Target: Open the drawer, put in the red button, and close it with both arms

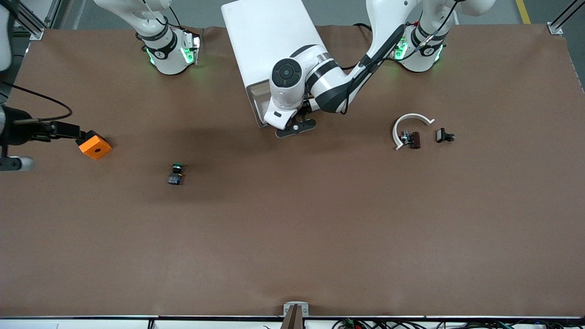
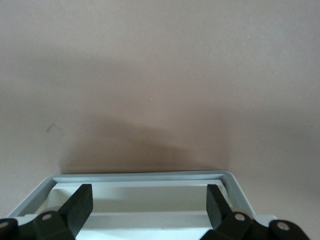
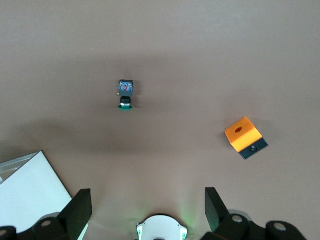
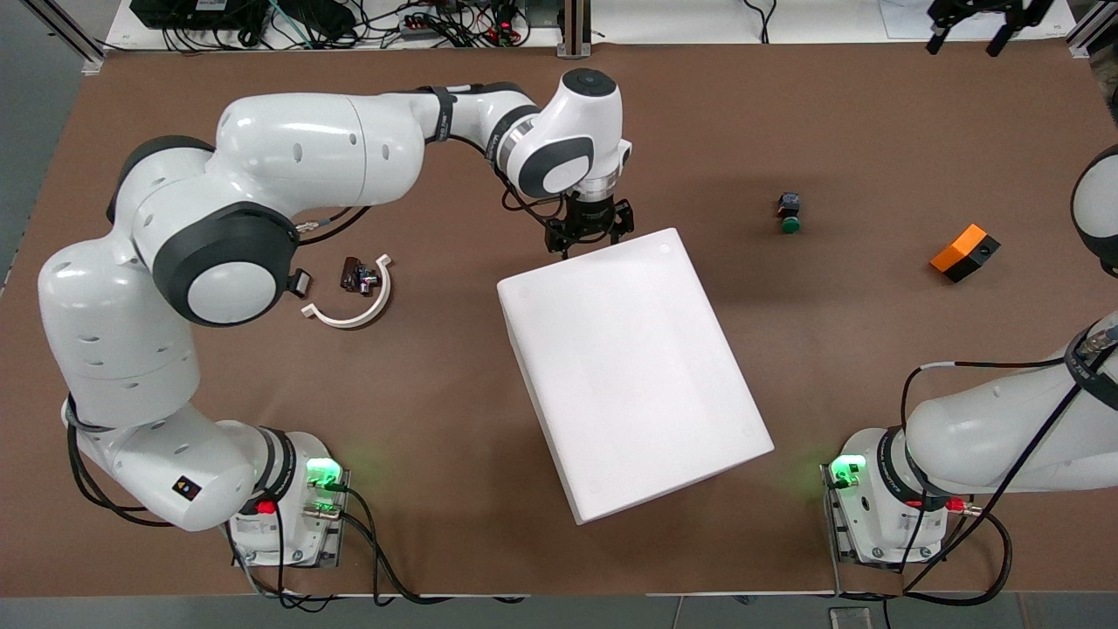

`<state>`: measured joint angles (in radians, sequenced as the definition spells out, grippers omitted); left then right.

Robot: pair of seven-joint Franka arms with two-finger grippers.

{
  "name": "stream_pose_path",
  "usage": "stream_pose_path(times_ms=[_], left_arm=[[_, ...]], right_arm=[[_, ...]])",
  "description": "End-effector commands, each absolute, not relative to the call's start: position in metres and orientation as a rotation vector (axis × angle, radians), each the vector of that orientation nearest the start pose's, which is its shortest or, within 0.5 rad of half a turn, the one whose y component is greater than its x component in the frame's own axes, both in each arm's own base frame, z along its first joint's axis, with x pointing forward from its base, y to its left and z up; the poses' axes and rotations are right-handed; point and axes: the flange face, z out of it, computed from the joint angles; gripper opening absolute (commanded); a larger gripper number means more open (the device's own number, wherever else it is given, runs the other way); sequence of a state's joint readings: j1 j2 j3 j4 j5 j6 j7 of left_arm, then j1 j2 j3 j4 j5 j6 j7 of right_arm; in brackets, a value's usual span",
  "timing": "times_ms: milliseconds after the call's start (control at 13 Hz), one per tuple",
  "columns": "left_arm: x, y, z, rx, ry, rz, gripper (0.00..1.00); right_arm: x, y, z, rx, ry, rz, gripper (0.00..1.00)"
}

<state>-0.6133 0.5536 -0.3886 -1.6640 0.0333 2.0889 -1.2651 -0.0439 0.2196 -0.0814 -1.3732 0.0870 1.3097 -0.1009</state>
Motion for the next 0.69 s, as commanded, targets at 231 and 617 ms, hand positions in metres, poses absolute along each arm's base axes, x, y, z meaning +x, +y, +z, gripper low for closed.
stream_pose_path(times_ms=[231,617], left_arm=[[0.365,-0.555,0.301,-3.057,-0.478,0.332,1.0],[0.341,-0.571,0.302,-3.05,-0.491,0.365,1.0]], right_arm=[[0.562,-0.086,0.618,-2.964,0.097,0.266,1.0],[0.57,-0.072,0.6,-2.954,0.023,0.313,1.0]])
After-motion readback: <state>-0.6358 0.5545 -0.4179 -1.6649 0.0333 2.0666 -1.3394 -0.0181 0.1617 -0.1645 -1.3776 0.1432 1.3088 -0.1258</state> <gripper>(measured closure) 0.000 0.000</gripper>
